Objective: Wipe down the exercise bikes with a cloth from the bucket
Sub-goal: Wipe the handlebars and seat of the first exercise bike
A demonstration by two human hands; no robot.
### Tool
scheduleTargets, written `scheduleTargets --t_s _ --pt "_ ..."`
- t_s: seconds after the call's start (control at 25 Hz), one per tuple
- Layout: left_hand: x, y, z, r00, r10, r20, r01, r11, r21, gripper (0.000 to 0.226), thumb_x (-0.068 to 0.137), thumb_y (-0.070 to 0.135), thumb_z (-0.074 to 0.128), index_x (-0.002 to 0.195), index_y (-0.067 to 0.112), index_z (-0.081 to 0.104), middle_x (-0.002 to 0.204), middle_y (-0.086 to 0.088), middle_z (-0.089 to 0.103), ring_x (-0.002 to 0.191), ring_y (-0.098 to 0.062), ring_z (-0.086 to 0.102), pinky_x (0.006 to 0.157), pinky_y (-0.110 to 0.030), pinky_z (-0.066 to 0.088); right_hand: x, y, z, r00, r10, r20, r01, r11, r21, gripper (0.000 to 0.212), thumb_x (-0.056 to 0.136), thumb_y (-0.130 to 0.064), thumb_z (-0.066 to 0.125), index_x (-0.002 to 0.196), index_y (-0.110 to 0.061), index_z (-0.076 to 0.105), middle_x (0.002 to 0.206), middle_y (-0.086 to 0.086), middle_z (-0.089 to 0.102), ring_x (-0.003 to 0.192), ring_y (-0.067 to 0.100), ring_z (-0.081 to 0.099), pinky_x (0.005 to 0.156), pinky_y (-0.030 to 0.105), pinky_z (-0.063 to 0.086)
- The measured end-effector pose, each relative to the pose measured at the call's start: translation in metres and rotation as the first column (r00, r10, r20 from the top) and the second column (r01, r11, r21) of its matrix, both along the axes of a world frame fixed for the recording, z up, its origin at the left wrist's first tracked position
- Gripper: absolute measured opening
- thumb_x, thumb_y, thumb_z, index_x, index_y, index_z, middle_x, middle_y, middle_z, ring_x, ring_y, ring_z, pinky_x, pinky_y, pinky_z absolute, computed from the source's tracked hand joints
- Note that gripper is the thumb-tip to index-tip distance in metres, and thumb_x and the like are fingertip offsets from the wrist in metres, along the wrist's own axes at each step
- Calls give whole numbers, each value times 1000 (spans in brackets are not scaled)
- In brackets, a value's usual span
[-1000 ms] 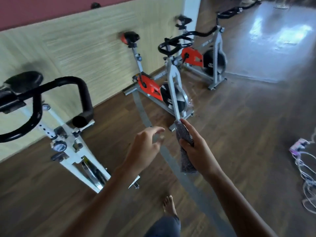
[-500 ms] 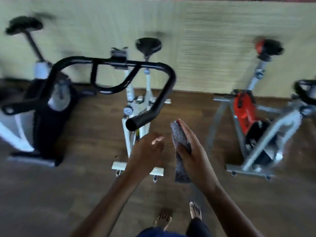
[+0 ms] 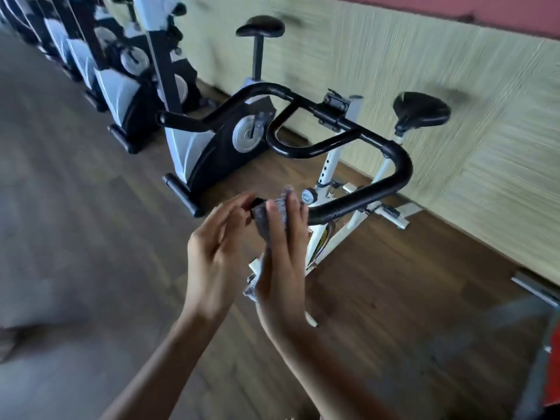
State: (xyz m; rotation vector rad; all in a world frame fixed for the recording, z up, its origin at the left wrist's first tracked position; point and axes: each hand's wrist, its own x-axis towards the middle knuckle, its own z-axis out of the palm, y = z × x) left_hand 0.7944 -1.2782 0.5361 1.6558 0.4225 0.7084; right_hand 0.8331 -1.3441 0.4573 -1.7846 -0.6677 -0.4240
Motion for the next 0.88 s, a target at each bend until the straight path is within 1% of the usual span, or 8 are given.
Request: scheduleTargets --t_s 0.12,0.24,0.36,0.44,0.56,0.72,0.8,0.88 --pt "2 -7 3 999 -10 45 13 997 -73 32 106 8 40 118 13 69 116 1 73 115 -16 66 103 -38 49 8 21 -5 993 -97 74 102 993 -59 80 93 12 59 153 -28 26 165 5 19 155 32 8 121 61 18" --pt "3 -11 -3 999 51 18 -49 995 -82 31 106 13 42 126 10 65 120 1 71 118 -12 64 105 -39 48 12 29 -18 966 -188 176 208 972 -106 69 96 -4 61 153 -22 26 162 7 21 155 31 10 119 60 23" --pt "5 -15 -7 991 136 1 -136 990 -25 32 106 15 43 128 13 65 118 0 72 115 -4 63 103 -30 49 16 27 -18 965 -176 195 197 976 -93 51 106 -37 41 154 -23 27 160 8 26 154 33 16 121 60 18" --pt "6 -16 -8 992 124 24 -124 992 -19 33 107 15 40 128 13 65 119 0 72 116 -6 63 103 -30 49 22 26 -10 973 -157 166 167 985 -49 48 107 -47 25 148 -24 37 157 8 37 152 30 22 122 60 14" --pt "5 -18 -8 994 76 76 -73 996 -42 35 108 12 35 127 12 65 121 3 71 120 -10 62 103 -31 47 32 27 -7 967 -186 173 197 980 -44 41 107 -41 29 144 -28 42 155 5 42 152 24 24 124 52 7" --pt "6 -16 -15 990 112 83 -108 993 -46 34 106 24 38 126 15 64 122 5 70 121 -11 62 106 -38 47 39 23 -35 951 -167 261 190 980 -62 46 105 -25 41 150 -29 32 161 2 26 154 20 15 123 56 15" --pt "5 -19 -23 991 128 45 -131 989 74 38 104 29 39 131 13 62 128 6 67 124 -9 59 108 -39 45 43 21 -43 941 -176 290 198 979 -49 48 105 -23 41 150 -30 25 161 -1 16 155 16 6 123 53 13" --pt "5 -24 -33 988 156 11 -153 950 272 42 104 27 39 140 11 53 140 2 58 133 -10 51 111 -39 41 46 21 -46 940 -174 295 196 980 -45 47 107 -26 38 150 -32 22 161 -1 15 155 14 2 124 50 10"
